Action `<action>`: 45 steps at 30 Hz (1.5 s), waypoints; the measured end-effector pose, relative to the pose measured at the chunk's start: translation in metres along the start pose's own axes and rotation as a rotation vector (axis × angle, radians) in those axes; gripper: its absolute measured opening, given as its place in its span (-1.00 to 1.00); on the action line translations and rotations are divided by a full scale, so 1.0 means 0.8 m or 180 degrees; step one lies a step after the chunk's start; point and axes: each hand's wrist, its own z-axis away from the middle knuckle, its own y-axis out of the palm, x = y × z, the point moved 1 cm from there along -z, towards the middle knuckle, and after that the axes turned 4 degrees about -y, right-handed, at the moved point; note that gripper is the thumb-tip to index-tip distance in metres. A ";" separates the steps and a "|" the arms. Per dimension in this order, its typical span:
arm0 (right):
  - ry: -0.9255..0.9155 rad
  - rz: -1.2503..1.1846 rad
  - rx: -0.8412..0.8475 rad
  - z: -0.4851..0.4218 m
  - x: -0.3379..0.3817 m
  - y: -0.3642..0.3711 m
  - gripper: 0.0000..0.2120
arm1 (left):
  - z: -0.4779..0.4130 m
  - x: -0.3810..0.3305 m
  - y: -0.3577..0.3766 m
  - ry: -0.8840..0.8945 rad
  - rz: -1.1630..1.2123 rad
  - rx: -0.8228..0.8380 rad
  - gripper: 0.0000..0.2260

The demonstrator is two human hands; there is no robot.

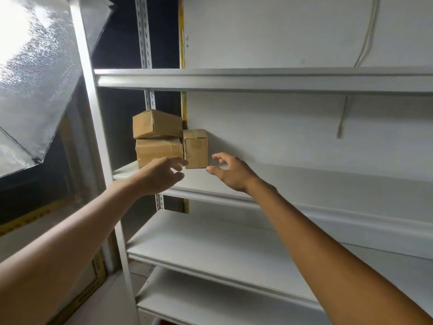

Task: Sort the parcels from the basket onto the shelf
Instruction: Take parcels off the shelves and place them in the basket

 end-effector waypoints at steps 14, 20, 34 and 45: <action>-0.0050 -0.0159 -0.0017 -0.197 -0.083 0.021 -0.51 | -0.152 0.097 0.000 -0.0119 -0.0068 -0.0191 -0.65; -0.0076 -0.0246 -0.0002 -0.267 -0.119 0.044 -0.53 | -0.217 0.127 0.027 0.0030 -0.0279 -0.0502 -0.57; 0.0295 -0.0474 -0.0479 -0.418 -0.163 0.081 -0.55 | -0.380 0.201 0.074 0.0390 0.0092 -0.0237 -0.62; 0.0919 -0.1855 -0.0516 -0.417 -0.204 0.085 -0.92 | -0.415 0.201 0.125 0.1013 0.0027 -0.0635 -0.63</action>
